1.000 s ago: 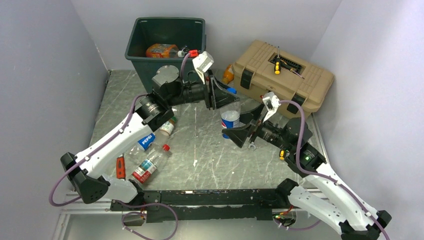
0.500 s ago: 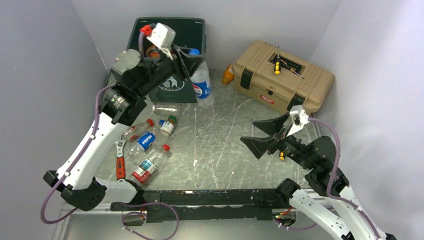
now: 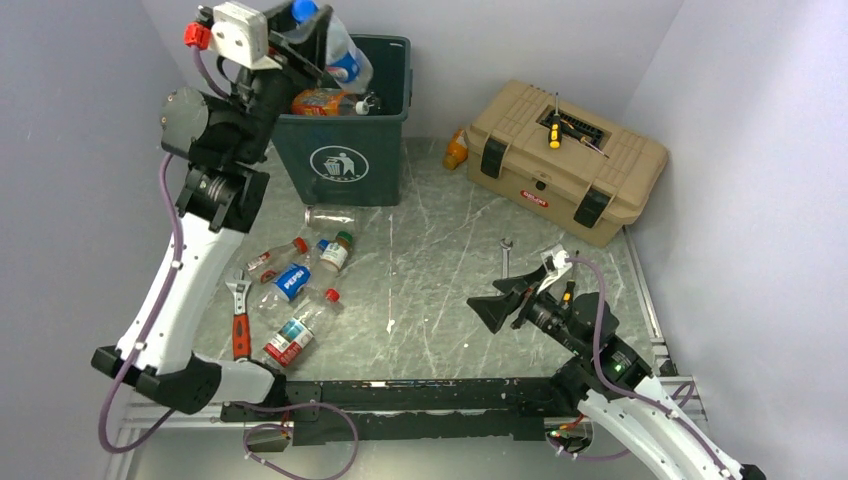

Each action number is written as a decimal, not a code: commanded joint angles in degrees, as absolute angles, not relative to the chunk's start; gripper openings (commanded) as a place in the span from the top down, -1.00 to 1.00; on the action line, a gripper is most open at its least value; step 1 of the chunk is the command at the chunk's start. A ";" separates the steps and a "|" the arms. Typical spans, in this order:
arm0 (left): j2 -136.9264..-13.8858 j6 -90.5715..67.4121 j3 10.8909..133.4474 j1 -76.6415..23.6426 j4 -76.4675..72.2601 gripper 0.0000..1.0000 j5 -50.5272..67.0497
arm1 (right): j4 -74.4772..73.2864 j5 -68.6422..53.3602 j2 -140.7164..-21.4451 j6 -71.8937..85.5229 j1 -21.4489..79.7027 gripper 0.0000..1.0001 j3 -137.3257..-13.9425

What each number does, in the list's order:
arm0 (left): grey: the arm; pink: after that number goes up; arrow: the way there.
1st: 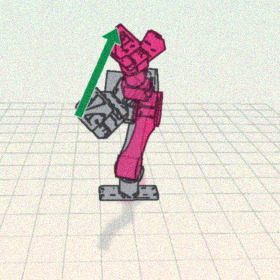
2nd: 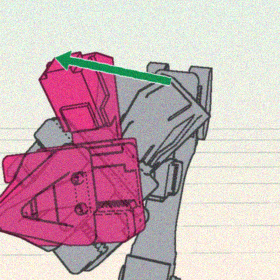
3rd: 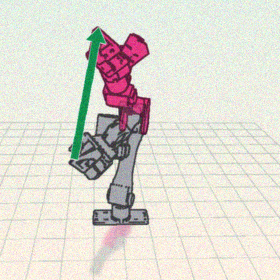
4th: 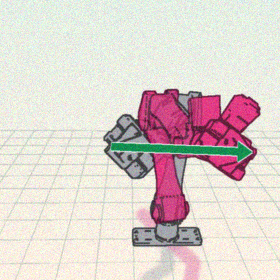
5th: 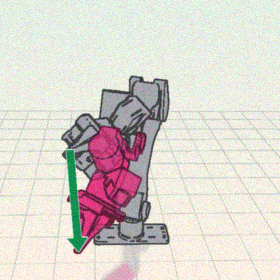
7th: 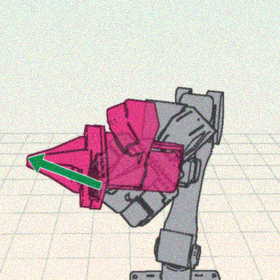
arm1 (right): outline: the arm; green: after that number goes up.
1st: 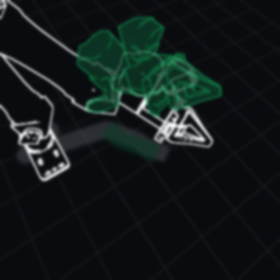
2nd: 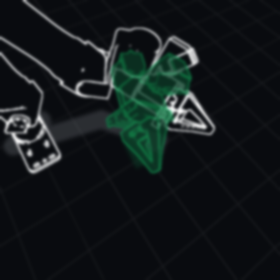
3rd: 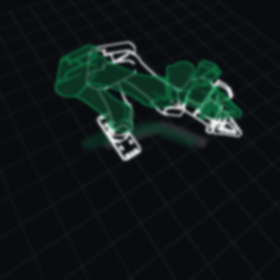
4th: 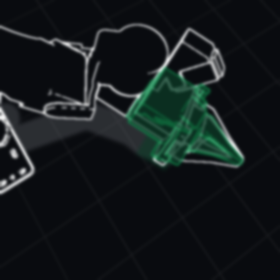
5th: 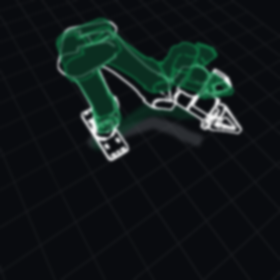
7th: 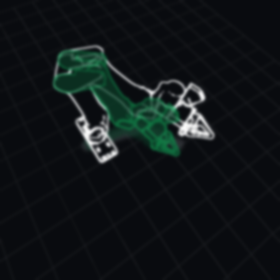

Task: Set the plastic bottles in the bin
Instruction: Place the plastic bottle in the trash bin.

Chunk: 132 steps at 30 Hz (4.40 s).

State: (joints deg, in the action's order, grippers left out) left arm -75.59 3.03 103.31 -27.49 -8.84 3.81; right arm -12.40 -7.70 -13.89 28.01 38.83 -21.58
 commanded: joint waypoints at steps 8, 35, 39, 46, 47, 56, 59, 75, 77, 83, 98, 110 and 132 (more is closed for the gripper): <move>-96.63 -18.93 110.09 -8.30 -26.41 1.00 13.49 | -6.40 -9.03 -14.73 28.94 39.00 -0.99 -19.97; -117.75 -4.29 119.91 -14.18 -0.33 1.00 31.77 | -9.42 -5.65 -17.10 29.43 39.02 -0.99 -20.53; -116.33 -1.83 118.85 -14.33 5.06 1.00 28.21 | -10.67 -3.85 -17.37 29.51 39.02 -0.98 -21.62; -111.94 -3.52 113.92 -12.34 7.08 1.00 10.50 | -17.03 6.38 -15.28 31.60 39.02 -0.98 -26.03; -111.36 -5.65 113.38 -11.52 6.74 1.00 9.52 | -17.54 7.11 -15.23 31.71 39.02 -0.98 -26.95; -111.29 -13.81 113.44 -8.87 6.31 1.00 14.90 | -19.24 9.36 -13.92 33.20 39.01 -0.98 -28.35; -113.48 -16.38 117.44 -9.05 6.37 1.00 21.64 | -19.43 9.43 -13.98 33.51 39.02 -0.98 -28.56; -113.64 -29.06 122.05 -8.70 -16.28 1.00 28.27 | -17.07 8.96 -13.85 34.08 39.02 -0.97 -27.50; -114.25 -29.75 119.82 -8.70 -19.76 1.00 28.65 | -16.90 9.03 -13.74 33.80 39.00 -0.97 -27.25; -120.48 -28.02 123.03 -8.70 -12.12 1.00 30.91 | -17.62 10.09 -14.01 32.56 39.02 -0.98 -27.31; -126.76 -13.43 128.53 -10.37 11.59 1.00 28.49 | -18.12 9.89 -14.79 33.18 39.02 -0.98 -26.36; -117.51 5.60 124.75 -12.68 14.04 1.00 -4.23 | -17.63 10.40 -15.28 32.69 39.01 -0.98 -26.02; -124.65 -5.12 133.16 -11.95 28.58 0.17 12.25 | -17.34 9.63 -15.89 32.87 39.02 -0.98 -25.66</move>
State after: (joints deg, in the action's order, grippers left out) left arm -125.14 -1.83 136.40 -11.53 19.77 12.08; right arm -19.68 9.54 -15.53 33.43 38.83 -25.43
